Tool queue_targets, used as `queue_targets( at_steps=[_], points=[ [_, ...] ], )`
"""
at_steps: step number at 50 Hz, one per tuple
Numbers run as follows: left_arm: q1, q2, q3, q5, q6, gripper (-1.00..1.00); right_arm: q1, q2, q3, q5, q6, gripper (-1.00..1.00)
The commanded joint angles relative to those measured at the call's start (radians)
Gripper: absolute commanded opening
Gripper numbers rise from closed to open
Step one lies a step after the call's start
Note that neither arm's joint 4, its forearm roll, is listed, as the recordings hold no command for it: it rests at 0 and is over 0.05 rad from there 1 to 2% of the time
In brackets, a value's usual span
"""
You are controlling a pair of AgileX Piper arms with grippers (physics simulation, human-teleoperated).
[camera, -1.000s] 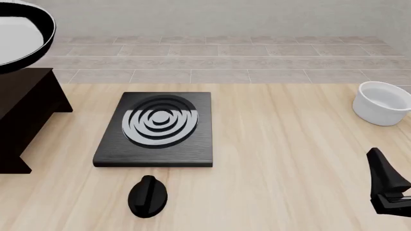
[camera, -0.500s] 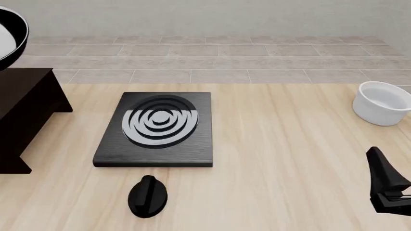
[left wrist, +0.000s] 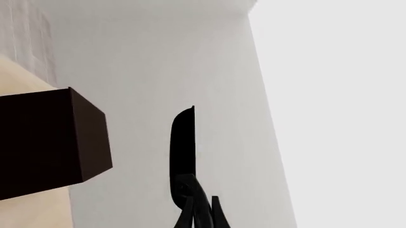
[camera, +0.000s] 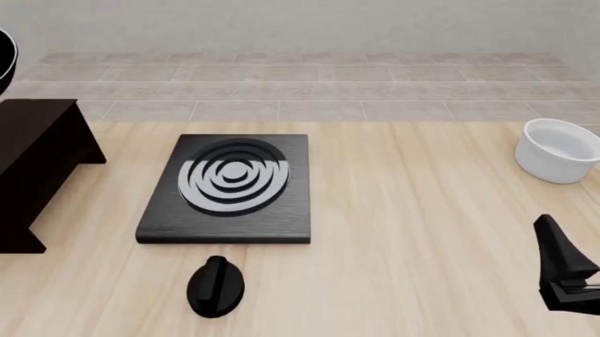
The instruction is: Put the frying pan on top of the cabinet.
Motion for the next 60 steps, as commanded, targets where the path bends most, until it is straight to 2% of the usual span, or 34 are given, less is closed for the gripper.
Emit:
queue_targets(
  at_steps=[1, 13, 36, 60],
  points=[
    [0.035, 0.000, -0.016, -0.026, 0.006, -1.00, 0.000, 0.018, 0.004, -0.021, 0.000, 1.00],
    [0.096, 0.012, -0.017, -0.037, 0.004, -1.00, 0.001, 0.042, 0.007, -0.048, 0.000, 1.00],
    [0.149, 0.059, -0.004, -0.077, 0.010, -1.00, 0.000, 0.060, 0.009, -0.067, 0.000, 1.00],
    [0.094, 0.118, 0.004, -0.098, 0.038, -1.00, -0.002, 0.075, 0.023, -0.097, 0.003, 1.00]
  ],
)
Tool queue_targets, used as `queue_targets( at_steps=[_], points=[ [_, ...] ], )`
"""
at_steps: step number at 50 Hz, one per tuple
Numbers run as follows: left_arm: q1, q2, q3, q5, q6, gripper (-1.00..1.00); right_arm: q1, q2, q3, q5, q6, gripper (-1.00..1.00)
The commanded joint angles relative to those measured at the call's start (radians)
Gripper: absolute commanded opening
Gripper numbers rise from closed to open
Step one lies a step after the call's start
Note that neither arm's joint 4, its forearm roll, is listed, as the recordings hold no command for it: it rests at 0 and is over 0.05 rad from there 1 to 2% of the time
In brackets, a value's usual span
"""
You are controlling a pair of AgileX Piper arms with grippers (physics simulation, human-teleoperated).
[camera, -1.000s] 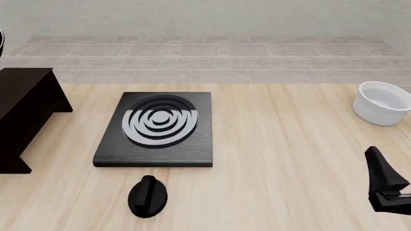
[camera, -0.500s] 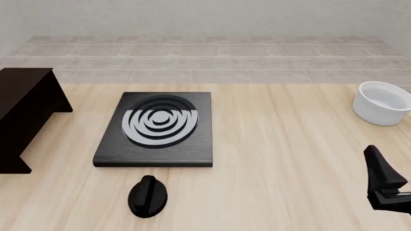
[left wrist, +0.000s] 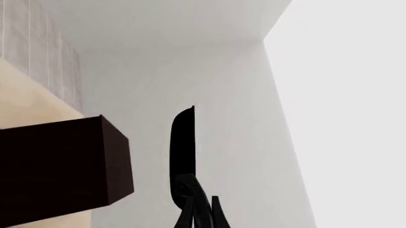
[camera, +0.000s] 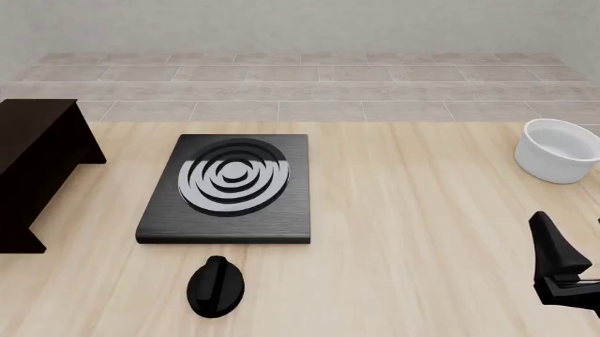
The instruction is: Put the frying pan on top of the cabinet.
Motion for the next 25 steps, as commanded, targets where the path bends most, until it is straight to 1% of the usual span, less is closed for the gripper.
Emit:
queue_targets(
  at_steps=[1, 13, 25],
  points=[
    [-0.027, 0.014, -0.021, -0.029, 0.019, -1.00, -0.001, 0.002, 0.004, -0.006, 0.002, 1.00],
    [-0.022, 0.043, -0.011, -0.051, 0.025, -1.00, -0.002, 0.002, 0.003, -0.005, 0.003, 1.00],
    [-0.010, 0.080, 0.002, -0.086, 0.028, -1.00, -0.001, 0.020, 0.007, -0.027, 0.001, 1.00]
  ],
)
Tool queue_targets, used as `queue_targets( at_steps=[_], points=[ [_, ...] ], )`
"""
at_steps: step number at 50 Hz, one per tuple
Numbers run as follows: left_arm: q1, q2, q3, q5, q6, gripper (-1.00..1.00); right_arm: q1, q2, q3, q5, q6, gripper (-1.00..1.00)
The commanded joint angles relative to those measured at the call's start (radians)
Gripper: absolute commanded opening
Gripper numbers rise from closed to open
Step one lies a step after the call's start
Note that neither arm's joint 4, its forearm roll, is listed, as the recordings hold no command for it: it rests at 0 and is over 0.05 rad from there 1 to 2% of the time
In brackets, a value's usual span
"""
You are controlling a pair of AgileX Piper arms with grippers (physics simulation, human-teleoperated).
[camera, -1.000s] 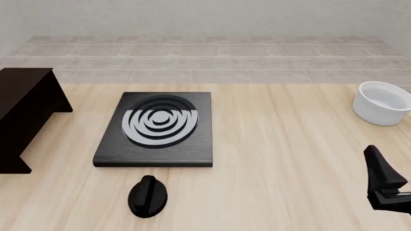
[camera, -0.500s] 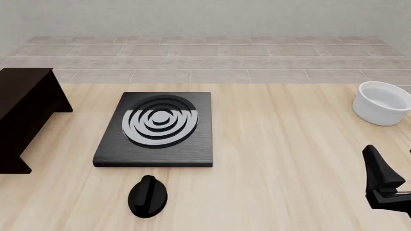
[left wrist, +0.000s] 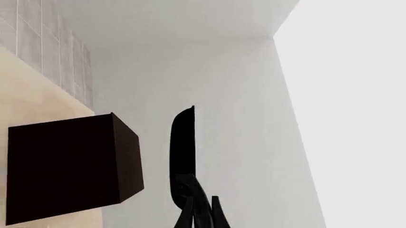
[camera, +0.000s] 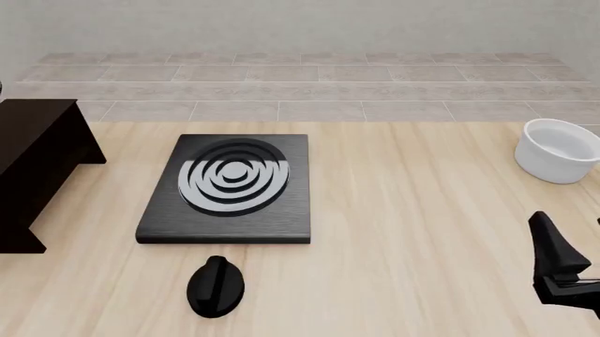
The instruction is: Put the frying pan on top of the cabinet.
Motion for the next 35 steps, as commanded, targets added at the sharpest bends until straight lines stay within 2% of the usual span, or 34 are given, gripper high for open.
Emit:
queue_targets(
  at_steps=[1, 7, 19, 35],
  points=[
    [0.005, 0.024, -0.014, -0.049, 0.010, -1.00, 0.000, 0.012, 0.003, -0.014, -0.001, 1.00],
    [-0.002, 0.054, -0.013, -0.069, 0.016, -1.00, 0.001, 0.012, 0.002, -0.013, -0.003, 1.00],
    [-0.070, 0.142, -0.011, -0.126, 0.033, -1.00, 0.000, 0.010, 0.006, -0.014, -0.002, 1.00],
    [-0.070, 0.207, -0.003, -0.171, 0.056, -1.00, 0.000, 0.053, 0.011, -0.061, -0.002, 1.00]
  ],
)
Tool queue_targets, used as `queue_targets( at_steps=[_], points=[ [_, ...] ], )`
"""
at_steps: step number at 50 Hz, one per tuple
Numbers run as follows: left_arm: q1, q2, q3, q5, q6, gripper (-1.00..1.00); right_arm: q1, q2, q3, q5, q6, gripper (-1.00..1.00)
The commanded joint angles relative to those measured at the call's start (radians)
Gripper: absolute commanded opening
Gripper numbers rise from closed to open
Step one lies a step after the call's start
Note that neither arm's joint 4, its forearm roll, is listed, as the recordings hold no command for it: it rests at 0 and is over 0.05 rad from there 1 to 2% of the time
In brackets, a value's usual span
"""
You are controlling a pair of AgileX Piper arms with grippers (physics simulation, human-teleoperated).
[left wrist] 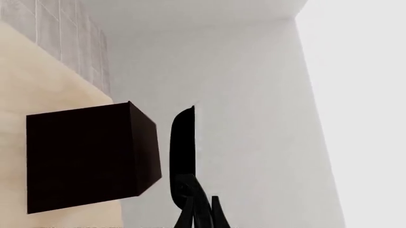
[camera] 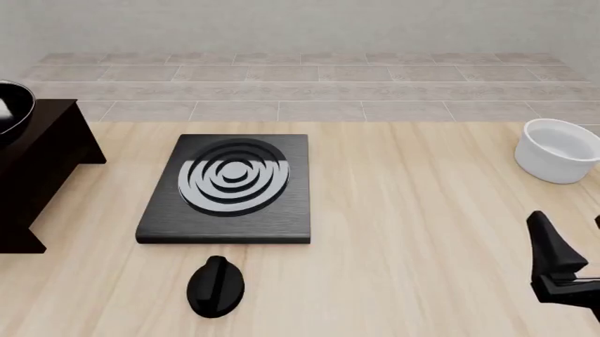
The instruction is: Put the frying pan on top of the cabinet.
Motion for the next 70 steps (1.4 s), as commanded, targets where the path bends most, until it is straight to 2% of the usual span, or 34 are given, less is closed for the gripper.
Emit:
queue_targets(
  at_steps=[1, 37, 56, 70],
  points=[
    [-0.002, 0.031, -0.014, -0.052, 0.015, -1.00, 0.001, 0.031, 0.004, -0.033, -0.001, 1.00],
    [0.032, 0.147, 0.013, -0.165, 0.027, -1.00, 0.003, 0.113, 0.003, -0.112, -0.008, 1.00],
    [0.030, 0.199, 0.014, -0.205, 0.040, -1.00, 0.003, 0.122, 0.005, -0.122, -0.008, 1.00],
    [0.020, 0.287, 0.020, -0.272, 0.048, -1.00, 0.003, 0.144, 0.006, -0.145, -0.011, 1.00]
  ],
)
